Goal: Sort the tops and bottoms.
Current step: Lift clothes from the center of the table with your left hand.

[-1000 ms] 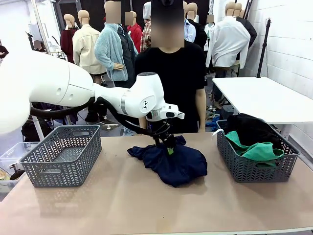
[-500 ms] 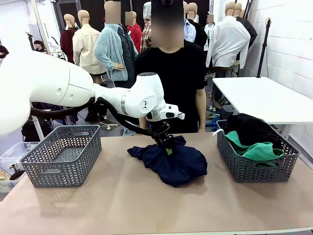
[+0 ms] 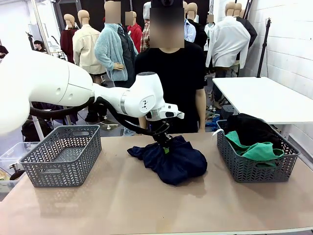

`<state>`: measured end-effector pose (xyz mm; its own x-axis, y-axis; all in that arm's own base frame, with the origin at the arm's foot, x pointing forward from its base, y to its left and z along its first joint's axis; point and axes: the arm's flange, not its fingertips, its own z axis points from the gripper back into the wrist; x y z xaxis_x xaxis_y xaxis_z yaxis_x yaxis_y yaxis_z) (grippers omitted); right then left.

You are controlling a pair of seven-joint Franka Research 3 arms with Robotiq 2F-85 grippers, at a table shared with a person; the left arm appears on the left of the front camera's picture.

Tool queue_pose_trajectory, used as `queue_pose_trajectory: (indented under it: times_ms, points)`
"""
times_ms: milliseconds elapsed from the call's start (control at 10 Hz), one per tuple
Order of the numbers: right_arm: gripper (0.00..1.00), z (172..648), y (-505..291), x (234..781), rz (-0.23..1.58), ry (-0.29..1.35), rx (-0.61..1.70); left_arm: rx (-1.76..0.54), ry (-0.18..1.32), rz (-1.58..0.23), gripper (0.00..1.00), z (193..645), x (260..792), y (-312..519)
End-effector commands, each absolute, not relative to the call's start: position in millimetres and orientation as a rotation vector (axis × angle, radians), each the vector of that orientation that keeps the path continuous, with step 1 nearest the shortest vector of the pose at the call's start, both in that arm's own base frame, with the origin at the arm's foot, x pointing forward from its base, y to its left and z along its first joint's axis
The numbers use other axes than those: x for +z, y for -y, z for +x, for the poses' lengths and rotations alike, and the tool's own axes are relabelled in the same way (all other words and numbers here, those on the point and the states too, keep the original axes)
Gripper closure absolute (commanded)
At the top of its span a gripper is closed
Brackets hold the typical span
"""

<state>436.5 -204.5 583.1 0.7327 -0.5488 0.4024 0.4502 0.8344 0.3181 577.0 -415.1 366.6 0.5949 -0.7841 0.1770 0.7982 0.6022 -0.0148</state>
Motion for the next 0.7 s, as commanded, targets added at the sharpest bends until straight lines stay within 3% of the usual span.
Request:
queue_pose_trajectory:
  times_ms: [0, 400, 600]
  points:
    - [0.0, 435.9, 204.2, 582.9, 0.185, 0.503, -0.542, -0.954, 0.15, -0.134, 1.0, 571.7, 369.4, 407.2]
    - [0.0, 435.9, 204.2, 582.9, 0.185, 0.503, -0.542, -0.985, 0.178, -0.159, 1.0, 558.8, 388.0, 409.3]
    - [0.0, 435.9, 204.2, 582.9, 0.185, 0.503, -0.542, -1.007, 0.286, -0.159, 1.0, 539.8, 432.0, 410.6]
